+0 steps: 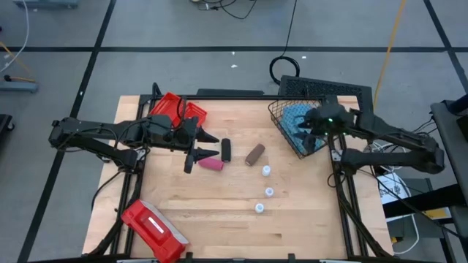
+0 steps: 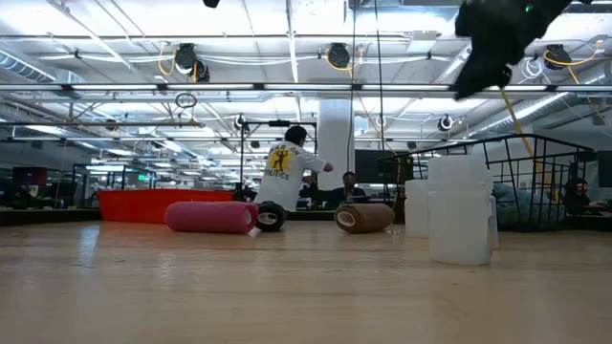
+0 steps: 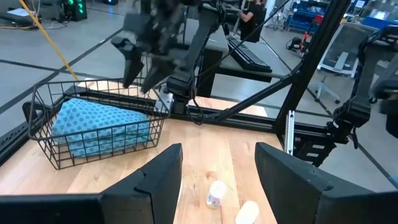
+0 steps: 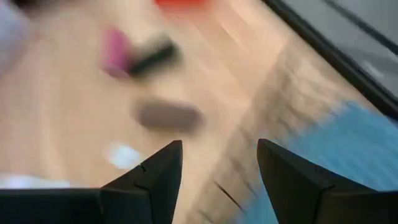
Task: Pick & place medical supplies in basket/bin
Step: Put the middle transparent pill bottle into the left red bin
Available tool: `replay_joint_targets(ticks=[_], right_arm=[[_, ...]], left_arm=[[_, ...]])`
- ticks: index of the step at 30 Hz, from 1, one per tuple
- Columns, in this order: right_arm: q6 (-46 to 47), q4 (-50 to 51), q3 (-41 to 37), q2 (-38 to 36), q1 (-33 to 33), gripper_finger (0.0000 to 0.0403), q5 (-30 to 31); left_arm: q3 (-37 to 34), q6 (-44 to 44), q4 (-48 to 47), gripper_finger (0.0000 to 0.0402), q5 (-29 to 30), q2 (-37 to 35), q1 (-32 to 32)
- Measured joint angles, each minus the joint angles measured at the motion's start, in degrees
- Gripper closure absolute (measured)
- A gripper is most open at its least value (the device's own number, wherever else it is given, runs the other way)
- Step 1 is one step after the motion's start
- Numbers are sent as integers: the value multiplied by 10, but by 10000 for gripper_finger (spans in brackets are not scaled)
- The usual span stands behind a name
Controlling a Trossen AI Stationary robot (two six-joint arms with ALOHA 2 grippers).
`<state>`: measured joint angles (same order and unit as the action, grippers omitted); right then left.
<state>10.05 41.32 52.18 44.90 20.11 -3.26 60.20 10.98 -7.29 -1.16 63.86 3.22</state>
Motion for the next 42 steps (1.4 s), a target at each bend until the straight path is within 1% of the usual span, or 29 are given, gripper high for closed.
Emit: replay_joint_targets(ticks=[3,5,6,8,10,13,16,18,21,24,26,28,30,32,35,37,40,42], right_arm=[[19,-116,-32,-24,-51,207,-54],[24,-195,-58,-23,-101,207,-81],[22,-226,-71,-18,-129,207,-88],[6,-275,-95,0,-189,207,-77],[-16,-305,-110,24,-253,207,-33],[-57,-337,-110,72,-344,207,65],[-73,-348,-110,123,-404,207,168],[-51,-344,-110,156,-427,207,207],[-4,-331,-110,197,-451,207,211],[34,-307,-110,225,-484,210,216],[63,-280,-110,237,-504,217,236],[108,-249,-109,243,-520,227,257],[165,-212,-109,247,-532,236,259],[224,-203,-115,253,-540,242,258],[282,-225,-146,255,-548,247,256],[296,-261,-173,255,-548,246,256],[257,-331,-214,254,-544,243,256],[228,-403,-242,257,-543,239,257]], left_arm=[[0,0,0,190,0,0,0],[0,0,0,190,0,0,0],[0,0,-1,190,1,0,0],[0,0,-2,190,1,0,0],[0,0,1,190,2,5,0],[0,0,-1,190,3,7,0],[0,0,5,190,3,15,0],[-1,0,0,190,3,19,0],[0,1,18,190,3,30,0],[-1,2,14,190,3,36,0],[0,3,17,190,3,44,0],[-1,5,9,190,3,46,0],[0,14,16,190,2,52,0],[0,16,14,190,2,55,0],[-1,16,15,190,2,59,0],[0,10,19,190,2,62,0],[0,8,15,190,2,63,0],[0,7,18,190,2,65,0]])
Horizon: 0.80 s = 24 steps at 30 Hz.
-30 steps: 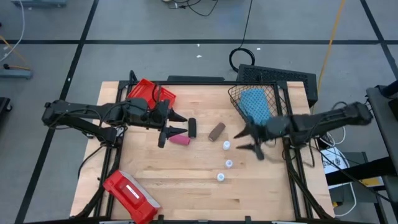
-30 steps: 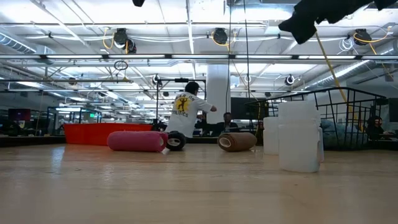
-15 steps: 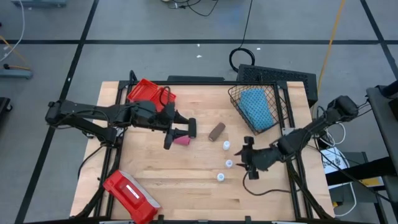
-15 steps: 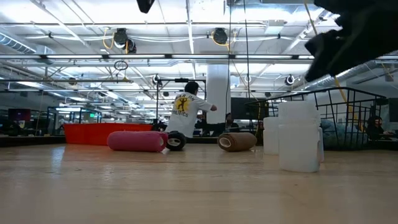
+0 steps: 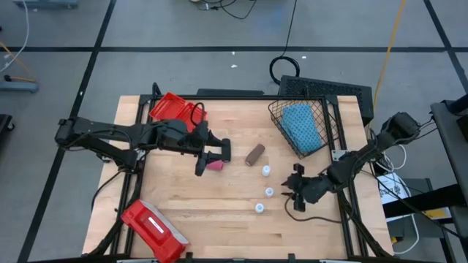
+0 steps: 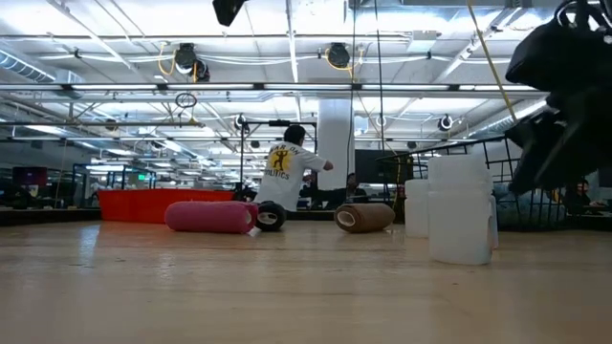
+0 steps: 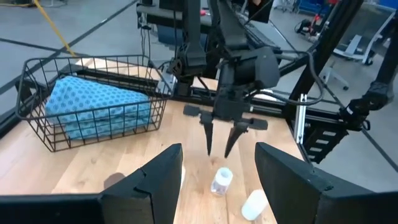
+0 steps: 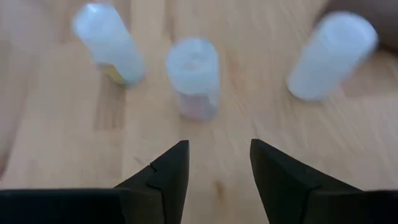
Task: Pick & place medical supplies in basket/bin
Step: Put the middle transparent pill bottle into the left red bin
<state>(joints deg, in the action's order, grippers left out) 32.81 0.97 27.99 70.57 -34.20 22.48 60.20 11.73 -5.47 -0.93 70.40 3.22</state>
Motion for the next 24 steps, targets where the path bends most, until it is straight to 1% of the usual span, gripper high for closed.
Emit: replay_joint_targets(ticks=[4,7,11,14,18,21,24], right_arm=[[-38,-129,-43,14,0,215,2],[-50,-176,-60,41,0,182,2],[-62,-226,-65,97,0,137,3],[-89,-293,-65,145,0,118,5],[-129,-374,-65,198,1,115,34],[-149,-411,-65,223,8,124,60],[-153,-436,-65,243,20,137,60]], left_arm=[[0,0,-4,190,0,2,0],[0,0,-1,190,0,1,0],[0,0,0,190,0,1,0],[0,0,2,190,1,1,0],[0,0,14,190,1,1,0],[0,0,16,190,1,1,0],[0,0,21,190,1,1,0]])
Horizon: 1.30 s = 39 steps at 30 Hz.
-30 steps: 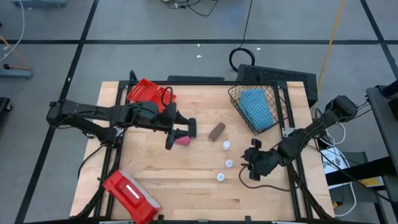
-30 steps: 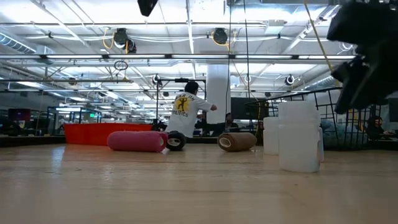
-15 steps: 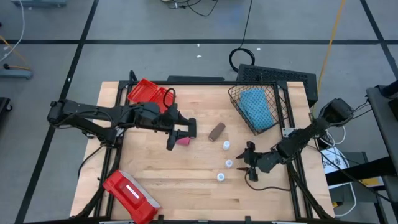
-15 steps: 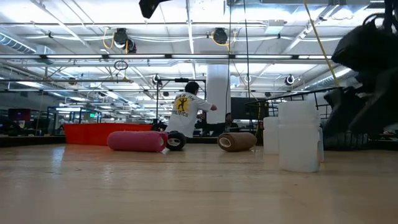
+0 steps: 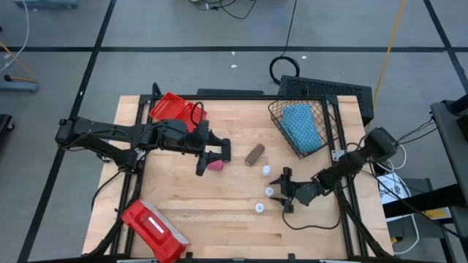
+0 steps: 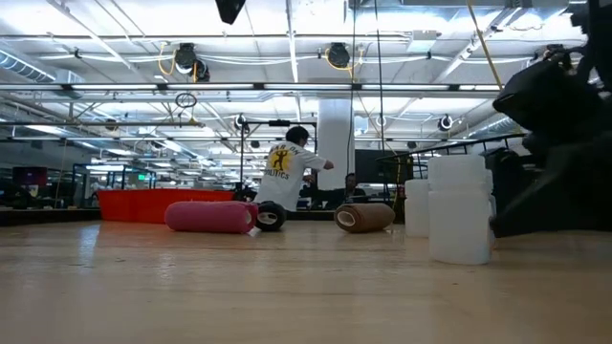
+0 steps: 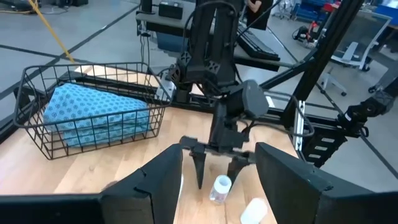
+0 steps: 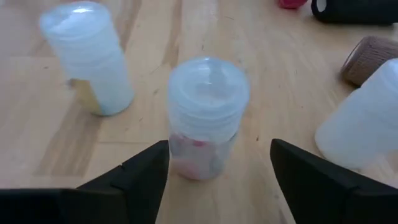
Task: Pick & place medical supplies in basket/bin
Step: Put the middle transparent pill bottle into the left red bin
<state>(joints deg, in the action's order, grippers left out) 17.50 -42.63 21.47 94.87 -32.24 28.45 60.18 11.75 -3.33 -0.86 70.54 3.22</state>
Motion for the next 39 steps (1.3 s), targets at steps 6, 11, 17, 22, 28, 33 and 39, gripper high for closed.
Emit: replay_joint_targets(ticks=[6,11,17,22,28,33,39], right_arm=[[0,-47,0,38,7,159,-3],[-5,-89,1,64,8,173,-16],[-21,-99,1,72,8,210,-14],[-28,-108,1,69,14,273,-10],[-97,-141,3,26,19,280,22],[-134,-133,12,-41,41,280,30],[-182,-6,66,-100,80,280,29]], left_arm=[[0,0,2,190,0,0,0],[0,0,2,190,0,0,0],[0,0,2,190,0,0,0],[0,10,2,190,0,0,0],[18,21,-15,190,-4,1,2],[109,30,-146,190,-2,42,17],[265,-35,-308,190,14,168,42]])
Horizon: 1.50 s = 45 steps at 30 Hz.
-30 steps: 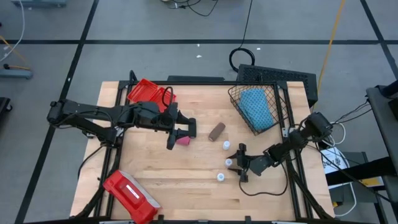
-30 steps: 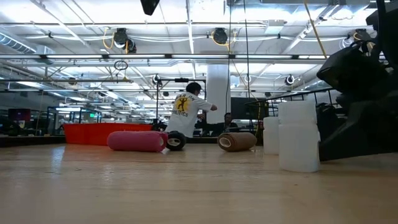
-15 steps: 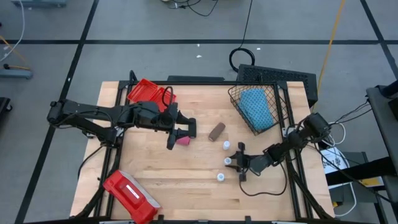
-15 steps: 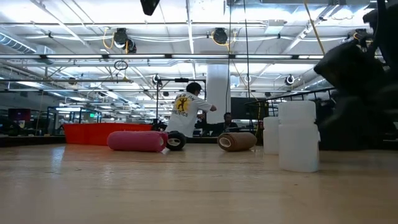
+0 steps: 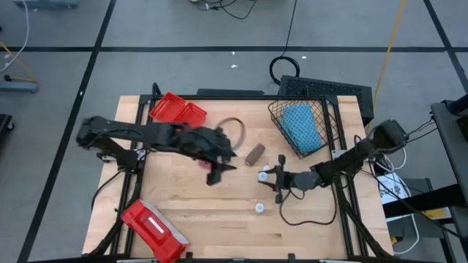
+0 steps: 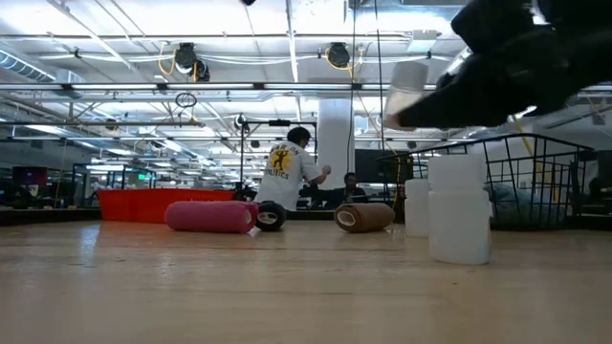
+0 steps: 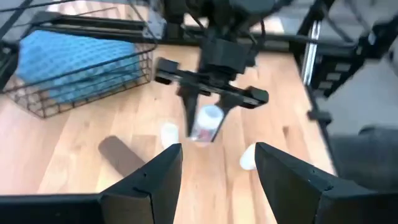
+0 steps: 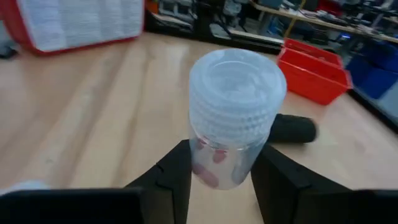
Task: Pick & place medical supplies in basket/bin
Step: Put the middle transparent pill bottle into the left red bin
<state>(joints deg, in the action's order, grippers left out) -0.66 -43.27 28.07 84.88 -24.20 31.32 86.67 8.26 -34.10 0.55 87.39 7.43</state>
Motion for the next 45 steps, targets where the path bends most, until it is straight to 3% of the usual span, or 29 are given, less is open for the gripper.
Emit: replay_joint_targets(ticks=[6,12,25,34,41,45], right_arm=[[-22,100,72,-9,41,280,-15],[-23,121,99,-9,72,280,-45],[-32,120,100,-9,96,280,-76],[-37,127,99,-8,95,280,-79],[-51,124,99,-8,95,280,-81],[-51,131,99,-7,95,280,-80]], left_arm=[[105,-71,-64,190,0,109,16],[119,-95,-60,190,4,164,17],[120,-113,-39,190,160,202,13],[120,-34,-58,190,73,210,-11],[120,-53,-62,186,51,211,-8],[120,-56,-65,163,47,223,-5]])
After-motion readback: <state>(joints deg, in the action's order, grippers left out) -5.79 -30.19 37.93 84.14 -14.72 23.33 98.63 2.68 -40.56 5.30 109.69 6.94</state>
